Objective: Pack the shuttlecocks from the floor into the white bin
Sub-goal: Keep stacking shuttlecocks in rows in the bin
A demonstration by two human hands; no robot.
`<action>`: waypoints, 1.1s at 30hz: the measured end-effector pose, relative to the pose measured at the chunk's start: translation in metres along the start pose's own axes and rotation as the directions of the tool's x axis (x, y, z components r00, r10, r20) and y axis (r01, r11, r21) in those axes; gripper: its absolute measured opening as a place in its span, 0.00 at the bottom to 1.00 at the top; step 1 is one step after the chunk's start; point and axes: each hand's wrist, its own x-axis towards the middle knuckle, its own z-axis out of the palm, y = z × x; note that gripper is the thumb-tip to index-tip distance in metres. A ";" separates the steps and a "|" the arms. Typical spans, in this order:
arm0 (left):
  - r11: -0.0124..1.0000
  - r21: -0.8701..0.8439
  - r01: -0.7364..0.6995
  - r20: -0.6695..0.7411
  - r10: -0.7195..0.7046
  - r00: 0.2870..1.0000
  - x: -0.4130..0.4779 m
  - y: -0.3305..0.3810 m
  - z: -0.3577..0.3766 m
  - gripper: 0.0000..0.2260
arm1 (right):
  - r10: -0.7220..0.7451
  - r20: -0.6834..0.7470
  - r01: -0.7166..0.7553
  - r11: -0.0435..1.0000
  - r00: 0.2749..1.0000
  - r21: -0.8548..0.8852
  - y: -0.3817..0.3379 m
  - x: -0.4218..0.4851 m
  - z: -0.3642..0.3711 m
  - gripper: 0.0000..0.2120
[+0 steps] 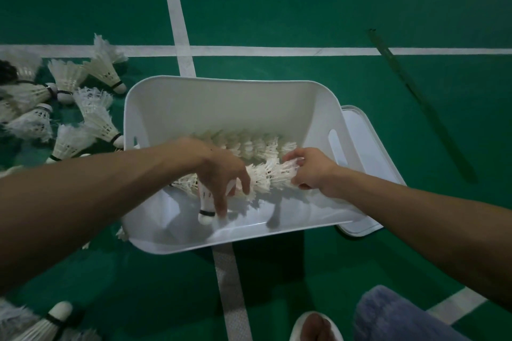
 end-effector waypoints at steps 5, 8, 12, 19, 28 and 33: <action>1.000 -0.019 0.009 -0.146 -0.012 0.989 0.004 -0.011 0.001 0.34 | 0.022 -0.006 -0.022 0.995 1.000 0.093 0.000 0.011 0.006 0.25; 1.000 -0.007 -0.002 -0.173 0.001 0.985 0.002 -0.009 0.004 0.31 | 0.009 -0.045 -0.005 0.996 0.999 0.085 0.000 0.015 0.012 0.24; 0.999 -0.020 -0.034 -0.151 0.031 0.988 0.000 -0.006 0.005 0.29 | -0.036 -0.063 0.041 0.997 0.997 0.068 0.001 0.016 0.010 0.25; 0.999 -0.016 0.051 -0.167 -0.053 0.985 0.006 -0.021 0.005 0.31 | -0.078 -0.079 0.082 0.995 0.994 0.053 -0.003 0.019 0.015 0.28; 0.997 -0.035 0.067 -0.174 -0.072 0.982 0.005 -0.023 0.006 0.31 | -0.076 -0.030 0.078 0.993 0.997 0.090 -0.002 0.011 0.014 0.35; 0.994 -0.102 0.050 -0.183 -0.068 0.981 0.001 -0.021 0.003 0.28 | -0.076 -0.041 0.078 0.996 0.996 0.044 -0.010 0.006 0.005 0.37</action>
